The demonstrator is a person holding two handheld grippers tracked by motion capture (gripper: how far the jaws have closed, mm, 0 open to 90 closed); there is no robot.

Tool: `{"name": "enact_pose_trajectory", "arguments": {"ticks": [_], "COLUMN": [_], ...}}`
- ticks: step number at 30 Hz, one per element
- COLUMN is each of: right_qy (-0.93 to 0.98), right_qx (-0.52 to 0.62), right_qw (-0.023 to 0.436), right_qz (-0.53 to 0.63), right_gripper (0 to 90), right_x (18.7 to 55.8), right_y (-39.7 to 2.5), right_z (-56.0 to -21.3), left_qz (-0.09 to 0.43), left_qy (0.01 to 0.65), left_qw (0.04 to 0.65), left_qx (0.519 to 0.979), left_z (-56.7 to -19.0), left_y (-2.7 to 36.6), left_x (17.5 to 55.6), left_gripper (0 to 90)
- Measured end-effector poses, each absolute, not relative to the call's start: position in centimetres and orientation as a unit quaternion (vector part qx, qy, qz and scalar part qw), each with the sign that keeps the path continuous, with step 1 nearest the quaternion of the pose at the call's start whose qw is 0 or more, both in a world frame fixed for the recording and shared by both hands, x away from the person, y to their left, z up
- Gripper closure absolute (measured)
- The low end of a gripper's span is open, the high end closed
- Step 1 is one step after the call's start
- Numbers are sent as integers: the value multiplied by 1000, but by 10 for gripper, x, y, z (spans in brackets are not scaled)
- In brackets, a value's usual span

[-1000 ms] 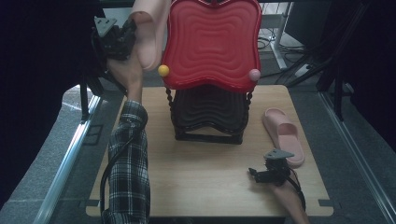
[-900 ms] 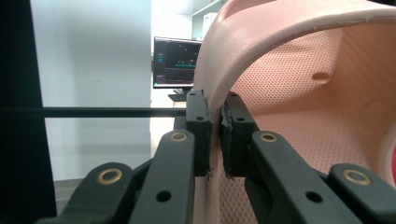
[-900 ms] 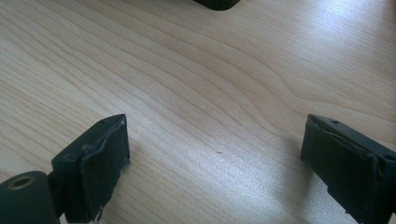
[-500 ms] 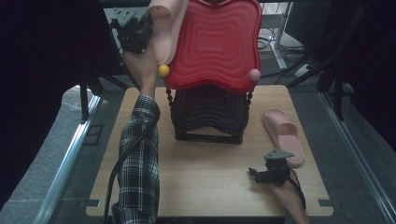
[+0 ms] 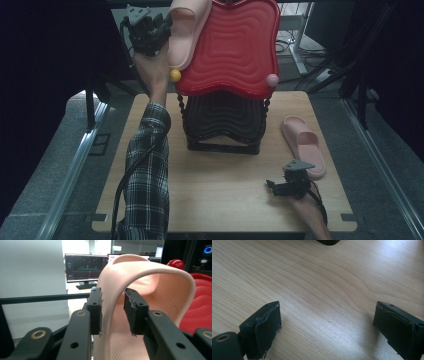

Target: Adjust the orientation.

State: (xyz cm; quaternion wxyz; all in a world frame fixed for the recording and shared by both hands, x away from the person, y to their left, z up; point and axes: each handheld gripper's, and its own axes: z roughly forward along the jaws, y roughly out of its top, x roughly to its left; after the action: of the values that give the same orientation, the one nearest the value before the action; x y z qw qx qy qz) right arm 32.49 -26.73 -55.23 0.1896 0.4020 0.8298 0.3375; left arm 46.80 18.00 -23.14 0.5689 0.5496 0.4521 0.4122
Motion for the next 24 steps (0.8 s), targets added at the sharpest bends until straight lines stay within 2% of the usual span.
{"name": "enact_pose_trajectory", "arguments": {"ticks": [8, 11, 17, 19, 24], "right_qy": [830, 830, 830, 830, 830], "right_qx": [402, 402, 402, 402, 402], "right_qw": [190, 189, 190, 190, 190], "right_qz": [337, 338, 338, 338, 338], "right_gripper": [77, 77, 77, 77, 77], "right_x": [325, 325, 325, 325, 325], "right_y": [-267, -267, -267, -267, -267], "right_z": [-552, -552, -552, -552, -552], "left_qz": [429, 451, 443, 438, 436], "left_qy": [434, 433, 437, 434, 430], "left_qw": [585, 578, 577, 574, 571], "left_qx": [534, 525, 529, 538, 547], "left_z": [-235, -238, -249, -261, -290], "left_y": [188, 199, 220, 228, 239], "left_x": [452, 441, 431, 428, 423], "left_gripper": [606, 680, 861, 891, 896]}}
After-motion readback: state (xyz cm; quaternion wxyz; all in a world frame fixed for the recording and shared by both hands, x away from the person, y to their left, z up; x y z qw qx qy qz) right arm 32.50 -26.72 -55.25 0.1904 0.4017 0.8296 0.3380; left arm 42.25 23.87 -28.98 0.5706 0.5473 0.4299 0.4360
